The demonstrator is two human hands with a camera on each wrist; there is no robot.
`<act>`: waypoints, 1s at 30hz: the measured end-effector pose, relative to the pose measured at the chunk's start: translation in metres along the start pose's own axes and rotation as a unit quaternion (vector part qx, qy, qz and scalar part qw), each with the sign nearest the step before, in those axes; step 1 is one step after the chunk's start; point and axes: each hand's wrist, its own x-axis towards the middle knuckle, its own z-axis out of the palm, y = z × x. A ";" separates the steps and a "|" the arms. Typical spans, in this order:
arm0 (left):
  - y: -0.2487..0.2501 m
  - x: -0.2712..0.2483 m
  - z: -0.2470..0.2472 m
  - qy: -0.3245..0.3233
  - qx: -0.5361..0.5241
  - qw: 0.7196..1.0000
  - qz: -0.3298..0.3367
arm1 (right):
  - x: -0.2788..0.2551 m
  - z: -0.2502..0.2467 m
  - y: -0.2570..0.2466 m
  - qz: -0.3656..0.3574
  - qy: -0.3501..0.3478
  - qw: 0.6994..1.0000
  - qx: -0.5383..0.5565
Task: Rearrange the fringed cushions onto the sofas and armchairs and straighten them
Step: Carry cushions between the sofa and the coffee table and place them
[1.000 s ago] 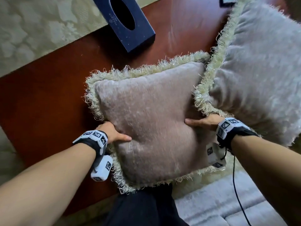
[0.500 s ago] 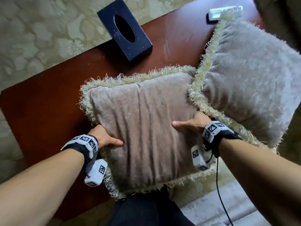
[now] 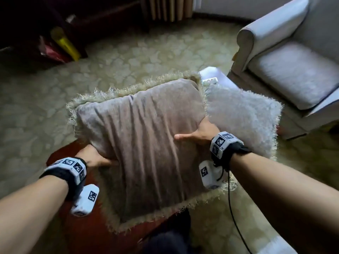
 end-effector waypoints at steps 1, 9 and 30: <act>0.031 -0.021 -0.007 0.006 0.002 0.999 0.034 | -0.017 -0.015 0.005 -0.002 0.018 1.000 0.001; 0.225 -0.122 0.006 -0.028 0.044 0.972 0.231 | -0.186 -0.150 0.095 0.037 0.191 0.980 0.042; 0.611 -0.412 0.280 -0.154 0.264 0.725 0.617 | -0.595 -0.147 0.408 0.350 0.527 0.731 0.255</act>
